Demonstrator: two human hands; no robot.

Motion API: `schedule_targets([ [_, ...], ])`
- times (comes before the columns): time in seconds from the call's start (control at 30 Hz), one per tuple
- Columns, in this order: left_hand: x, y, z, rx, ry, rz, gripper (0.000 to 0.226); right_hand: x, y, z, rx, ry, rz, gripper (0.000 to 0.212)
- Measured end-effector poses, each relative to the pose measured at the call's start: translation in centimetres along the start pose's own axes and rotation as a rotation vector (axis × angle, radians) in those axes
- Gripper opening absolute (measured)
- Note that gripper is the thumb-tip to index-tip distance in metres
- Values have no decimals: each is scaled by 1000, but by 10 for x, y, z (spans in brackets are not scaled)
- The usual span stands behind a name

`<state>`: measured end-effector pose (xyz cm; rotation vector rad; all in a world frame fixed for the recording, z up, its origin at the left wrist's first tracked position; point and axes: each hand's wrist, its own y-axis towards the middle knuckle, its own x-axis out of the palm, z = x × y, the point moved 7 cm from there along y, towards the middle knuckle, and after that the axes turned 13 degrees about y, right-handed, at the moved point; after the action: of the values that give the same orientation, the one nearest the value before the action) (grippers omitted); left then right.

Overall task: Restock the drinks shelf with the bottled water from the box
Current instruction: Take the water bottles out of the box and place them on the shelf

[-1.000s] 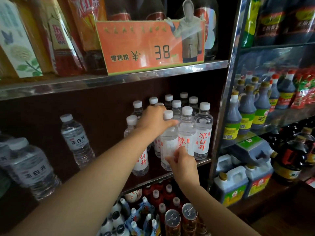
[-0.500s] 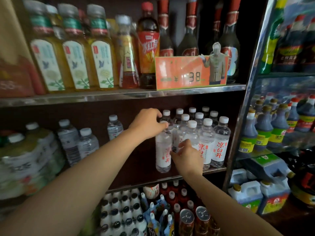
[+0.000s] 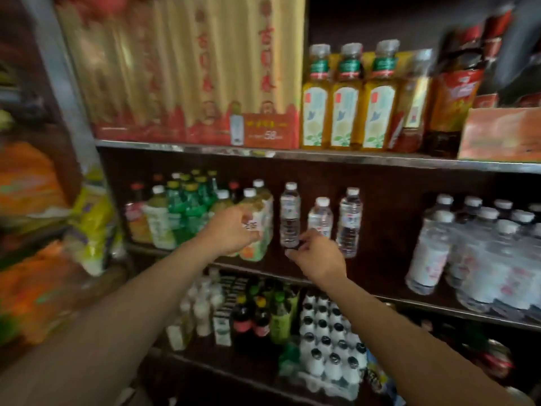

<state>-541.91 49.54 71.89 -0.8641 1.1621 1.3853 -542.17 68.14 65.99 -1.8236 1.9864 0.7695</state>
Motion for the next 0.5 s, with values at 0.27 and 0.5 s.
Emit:
schedule_targets([
  [0.27,-57,-143,-221,-352,90,28,52,202,-63,-131,-198,5,-414,46],
  [0.5,-52,-290,-363,-656,79,10,70,360,-167,-204,-293,36,-650,41],
])
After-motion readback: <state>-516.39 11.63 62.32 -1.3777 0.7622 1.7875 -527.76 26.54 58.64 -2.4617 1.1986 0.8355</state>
